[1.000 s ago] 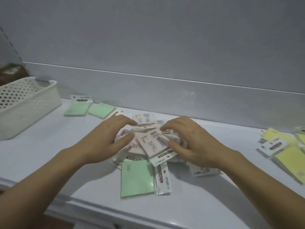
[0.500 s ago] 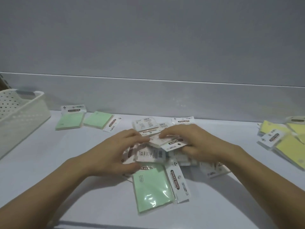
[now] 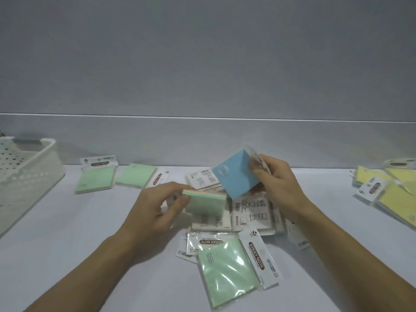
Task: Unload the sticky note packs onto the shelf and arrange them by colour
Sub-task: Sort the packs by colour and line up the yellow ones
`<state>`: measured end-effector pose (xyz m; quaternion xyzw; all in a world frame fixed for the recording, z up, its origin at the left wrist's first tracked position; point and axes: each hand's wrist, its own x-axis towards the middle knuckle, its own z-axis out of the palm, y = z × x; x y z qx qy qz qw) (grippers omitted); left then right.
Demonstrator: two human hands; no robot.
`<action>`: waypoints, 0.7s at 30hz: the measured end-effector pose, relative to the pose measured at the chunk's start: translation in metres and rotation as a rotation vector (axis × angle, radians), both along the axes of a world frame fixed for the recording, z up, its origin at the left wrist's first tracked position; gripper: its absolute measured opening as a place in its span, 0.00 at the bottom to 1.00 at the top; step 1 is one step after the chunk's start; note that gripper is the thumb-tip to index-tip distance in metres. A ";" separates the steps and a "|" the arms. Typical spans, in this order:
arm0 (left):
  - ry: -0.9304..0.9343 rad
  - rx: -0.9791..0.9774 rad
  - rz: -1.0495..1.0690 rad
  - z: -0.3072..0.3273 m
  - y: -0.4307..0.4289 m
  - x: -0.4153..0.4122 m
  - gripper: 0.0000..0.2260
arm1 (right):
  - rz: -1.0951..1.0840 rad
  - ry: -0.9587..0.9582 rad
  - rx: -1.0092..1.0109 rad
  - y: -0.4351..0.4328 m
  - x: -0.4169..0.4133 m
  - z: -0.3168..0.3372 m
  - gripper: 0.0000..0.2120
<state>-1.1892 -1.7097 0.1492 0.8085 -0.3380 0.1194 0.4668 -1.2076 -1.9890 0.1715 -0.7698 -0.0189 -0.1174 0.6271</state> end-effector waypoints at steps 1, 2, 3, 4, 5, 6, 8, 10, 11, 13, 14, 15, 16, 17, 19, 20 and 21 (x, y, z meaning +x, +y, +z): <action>0.092 -0.109 -0.011 0.003 -0.001 -0.002 0.06 | -0.024 0.018 0.050 0.001 0.000 -0.003 0.10; 0.185 -0.226 -0.026 0.005 -0.003 -0.003 0.06 | -0.042 0.022 0.081 0.001 -0.001 -0.006 0.10; 0.241 -0.320 -0.025 0.007 -0.004 -0.004 0.06 | -0.052 0.016 0.101 0.000 -0.001 -0.008 0.10; 0.261 -0.374 -0.006 0.009 -0.005 -0.004 0.07 | -0.054 0.007 0.112 -0.002 -0.002 -0.010 0.10; 0.283 -0.413 0.008 0.009 -0.004 -0.002 0.07 | -0.051 -0.003 0.114 -0.003 -0.003 -0.011 0.09; 0.312 -0.449 0.014 0.008 -0.004 0.000 0.08 | -0.048 -0.011 0.107 -0.004 -0.004 -0.012 0.08; 0.375 -0.498 0.027 0.006 0.000 0.004 0.10 | -0.054 -0.028 0.082 -0.003 -0.005 -0.013 0.07; 0.455 -0.545 0.053 0.003 0.003 0.008 0.09 | -0.066 -0.055 0.057 -0.002 -0.007 -0.014 0.07; 0.490 -0.564 0.073 0.002 0.004 0.010 0.07 | -0.069 -0.066 0.046 -0.001 -0.008 -0.014 0.06; 0.525 -0.563 0.131 -0.001 0.006 0.014 0.04 | -0.070 -0.069 0.043 0.000 -0.010 -0.013 0.07; 0.531 -0.556 0.153 -0.003 0.008 0.016 0.04 | -0.071 -0.062 0.051 0.000 -0.012 -0.013 0.07; 0.532 -0.544 0.174 -0.004 0.010 0.018 0.05 | -0.071 -0.052 0.063 0.001 -0.013 -0.012 0.07; 0.529 -0.527 0.199 -0.005 0.013 0.021 0.05 | -0.070 -0.037 0.075 0.001 -0.013 -0.011 0.08; 0.519 -0.505 0.228 -0.006 0.015 0.023 0.05 | -0.070 -0.019 0.081 0.001 -0.014 -0.010 0.08; 0.492 -0.465 0.288 -0.009 0.020 0.028 0.05 | -0.064 0.027 0.076 0.003 -0.013 -0.007 0.09; 0.477 -0.445 0.315 -0.010 0.022 0.030 0.05 | -0.055 0.047 0.073 0.004 -0.012 -0.005 0.09; 0.466 -0.429 0.341 -0.011 0.025 0.033 0.05 | -0.043 0.062 0.068 0.005 -0.010 -0.002 0.09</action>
